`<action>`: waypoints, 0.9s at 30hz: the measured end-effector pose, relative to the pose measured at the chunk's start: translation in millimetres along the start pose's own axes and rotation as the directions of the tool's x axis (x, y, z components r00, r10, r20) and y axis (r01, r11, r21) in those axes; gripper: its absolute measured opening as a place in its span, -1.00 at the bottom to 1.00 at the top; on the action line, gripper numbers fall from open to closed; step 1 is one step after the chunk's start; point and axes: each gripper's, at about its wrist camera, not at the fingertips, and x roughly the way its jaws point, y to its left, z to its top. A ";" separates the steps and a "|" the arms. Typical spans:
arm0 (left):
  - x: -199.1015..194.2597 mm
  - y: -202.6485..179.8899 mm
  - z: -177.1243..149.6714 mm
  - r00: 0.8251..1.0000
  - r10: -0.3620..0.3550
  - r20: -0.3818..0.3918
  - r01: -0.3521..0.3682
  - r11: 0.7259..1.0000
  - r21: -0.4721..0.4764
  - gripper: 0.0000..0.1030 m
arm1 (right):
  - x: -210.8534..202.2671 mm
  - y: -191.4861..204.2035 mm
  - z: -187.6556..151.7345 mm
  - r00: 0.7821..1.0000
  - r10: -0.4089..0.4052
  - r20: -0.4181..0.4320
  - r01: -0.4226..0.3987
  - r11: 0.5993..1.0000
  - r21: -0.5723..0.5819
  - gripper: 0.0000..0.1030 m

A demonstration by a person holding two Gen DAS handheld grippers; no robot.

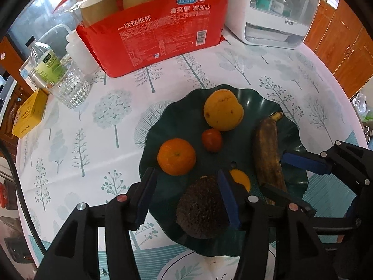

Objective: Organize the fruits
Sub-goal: 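Open both grippers to release the fruit on the green plate, then withdraw both grippers back toward the white plate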

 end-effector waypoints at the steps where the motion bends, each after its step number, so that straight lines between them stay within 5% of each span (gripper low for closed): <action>1: -2.1 0.6 0.2 1.000 0.000 0.003 0.000 1.000 -0.002 0.06 | -1.1 -0.1 0.7 1.000 -0.002 0.002 0.002 1.000 0.003 -0.19; 10: -20.8 3.9 -3.3 0.999 0.003 0.036 -0.002 1.000 -0.010 0.13 | -9.5 3.3 2.4 1.000 -0.007 0.011 0.007 1.000 0.012 -0.19; 17: -38.6 6.8 -16.2 0.997 0.012 0.073 -0.011 1.000 -0.017 0.63 | -17.6 5.8 2.0 1.000 -0.008 0.013 0.008 0.999 0.032 -0.19; 27: -65.2 14.2 -37.8 0.996 -0.015 0.084 0.018 0.999 -0.037 0.76 | -39.8 20.7 -2.6 1.000 -0.023 0.018 0.023 0.999 0.037 -0.19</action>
